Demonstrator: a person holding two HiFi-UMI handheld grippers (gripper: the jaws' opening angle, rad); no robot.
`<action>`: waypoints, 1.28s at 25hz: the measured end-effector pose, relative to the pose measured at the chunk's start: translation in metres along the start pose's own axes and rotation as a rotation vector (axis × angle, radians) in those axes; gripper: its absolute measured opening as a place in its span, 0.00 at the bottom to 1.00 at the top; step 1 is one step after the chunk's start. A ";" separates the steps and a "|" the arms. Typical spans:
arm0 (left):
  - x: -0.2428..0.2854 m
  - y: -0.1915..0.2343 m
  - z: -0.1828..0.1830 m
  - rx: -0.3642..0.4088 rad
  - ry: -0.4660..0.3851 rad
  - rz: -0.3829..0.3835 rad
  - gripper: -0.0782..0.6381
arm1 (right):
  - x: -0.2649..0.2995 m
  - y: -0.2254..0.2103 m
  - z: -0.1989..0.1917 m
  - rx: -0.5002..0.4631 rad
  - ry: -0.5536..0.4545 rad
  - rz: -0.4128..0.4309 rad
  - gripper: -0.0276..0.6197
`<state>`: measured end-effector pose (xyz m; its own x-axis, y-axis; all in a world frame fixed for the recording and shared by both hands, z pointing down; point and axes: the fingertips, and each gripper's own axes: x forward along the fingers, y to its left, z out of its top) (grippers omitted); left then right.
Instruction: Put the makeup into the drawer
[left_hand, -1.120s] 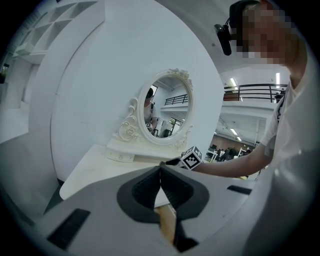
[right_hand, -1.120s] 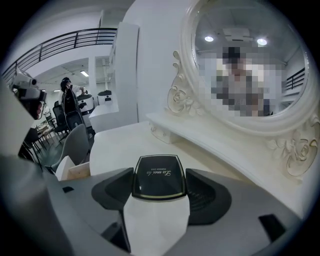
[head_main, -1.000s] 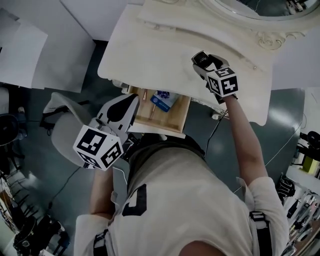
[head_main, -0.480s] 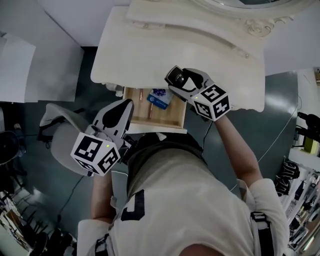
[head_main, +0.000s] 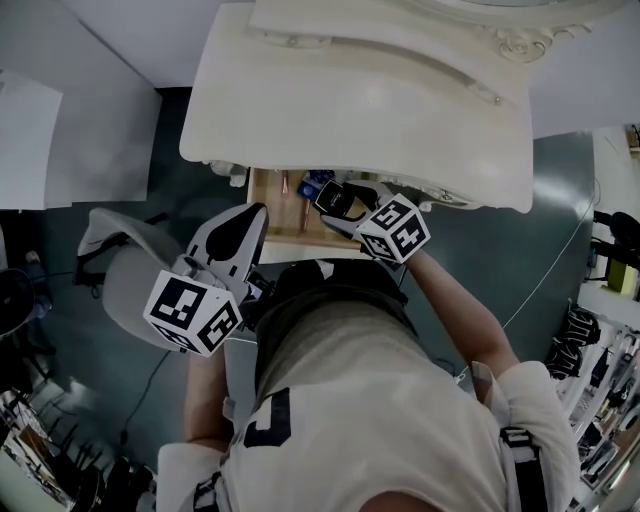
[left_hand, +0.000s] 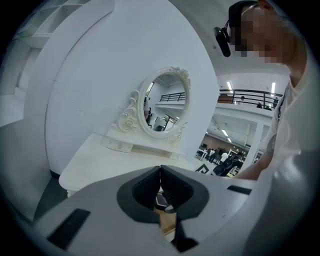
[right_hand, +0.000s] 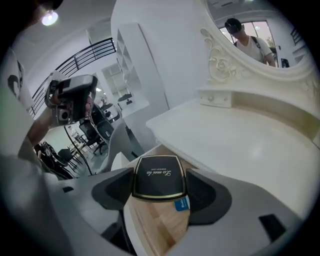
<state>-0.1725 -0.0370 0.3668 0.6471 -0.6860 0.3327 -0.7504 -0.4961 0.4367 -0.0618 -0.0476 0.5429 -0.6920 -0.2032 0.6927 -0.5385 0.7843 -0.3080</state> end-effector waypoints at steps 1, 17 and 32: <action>0.000 0.001 -0.001 -0.002 0.004 -0.002 0.19 | 0.007 -0.002 -0.007 0.015 0.012 -0.007 0.52; 0.010 -0.004 -0.019 -0.010 0.096 0.001 0.19 | 0.088 -0.046 -0.071 0.045 0.178 -0.096 0.52; 0.006 -0.006 -0.029 -0.019 0.130 0.045 0.19 | 0.112 -0.073 -0.092 -0.115 0.403 -0.275 0.52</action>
<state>-0.1607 -0.0226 0.3906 0.6260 -0.6315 0.4575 -0.7771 -0.4558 0.4340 -0.0560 -0.0741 0.7032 -0.2790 -0.1863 0.9420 -0.6025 0.7979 -0.0207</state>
